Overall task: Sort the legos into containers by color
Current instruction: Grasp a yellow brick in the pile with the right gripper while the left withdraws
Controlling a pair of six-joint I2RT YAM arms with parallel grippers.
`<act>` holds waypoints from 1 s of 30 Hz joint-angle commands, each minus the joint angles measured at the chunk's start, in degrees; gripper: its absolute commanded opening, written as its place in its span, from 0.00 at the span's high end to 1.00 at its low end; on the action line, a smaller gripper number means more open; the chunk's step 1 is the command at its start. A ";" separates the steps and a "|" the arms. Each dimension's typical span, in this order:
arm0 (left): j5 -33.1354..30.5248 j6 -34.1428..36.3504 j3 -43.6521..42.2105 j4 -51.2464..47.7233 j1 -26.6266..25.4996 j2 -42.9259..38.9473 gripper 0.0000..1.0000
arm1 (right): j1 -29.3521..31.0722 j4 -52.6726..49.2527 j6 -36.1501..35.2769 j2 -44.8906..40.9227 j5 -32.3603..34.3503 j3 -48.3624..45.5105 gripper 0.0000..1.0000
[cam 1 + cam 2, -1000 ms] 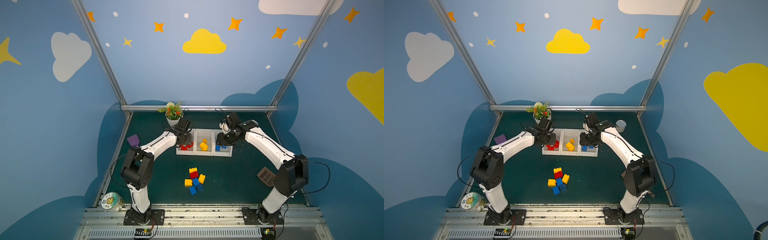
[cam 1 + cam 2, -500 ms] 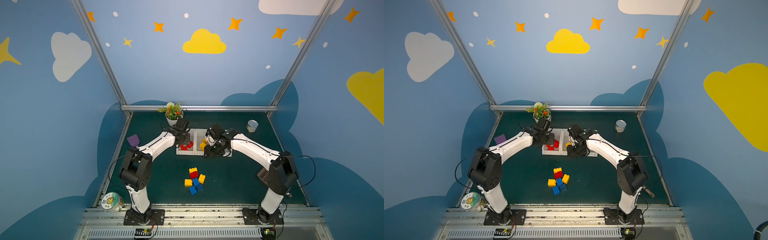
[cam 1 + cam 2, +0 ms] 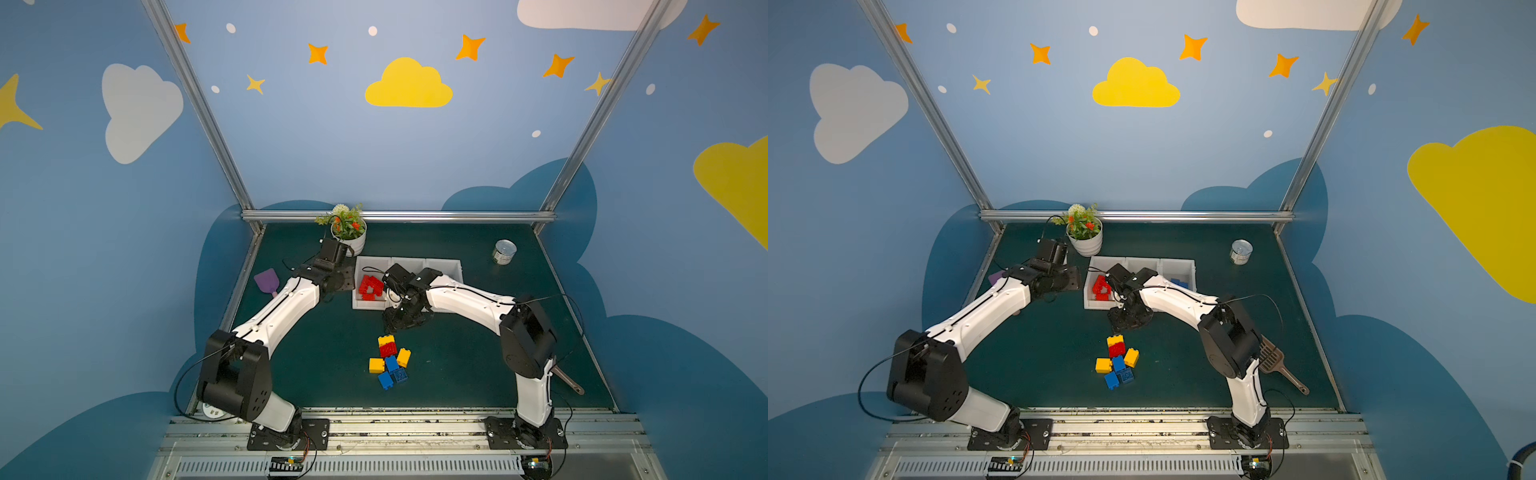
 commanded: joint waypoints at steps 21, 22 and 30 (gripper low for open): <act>0.80 -2.92 -16.83 -0.58 4.41 -14.12 0.39 | 2.88 -7.55 -1.19 11.72 -1.08 9.96 0.40; 0.89 -2.95 -16.87 -0.56 4.38 -14.17 0.39 | 2.88 -7.62 -1.31 11.91 -1.08 10.05 0.42; 1.16 -3.65 -18.01 -0.67 4.39 -14.76 0.39 | 2.88 -6.96 -1.36 11.72 -1.18 9.75 0.54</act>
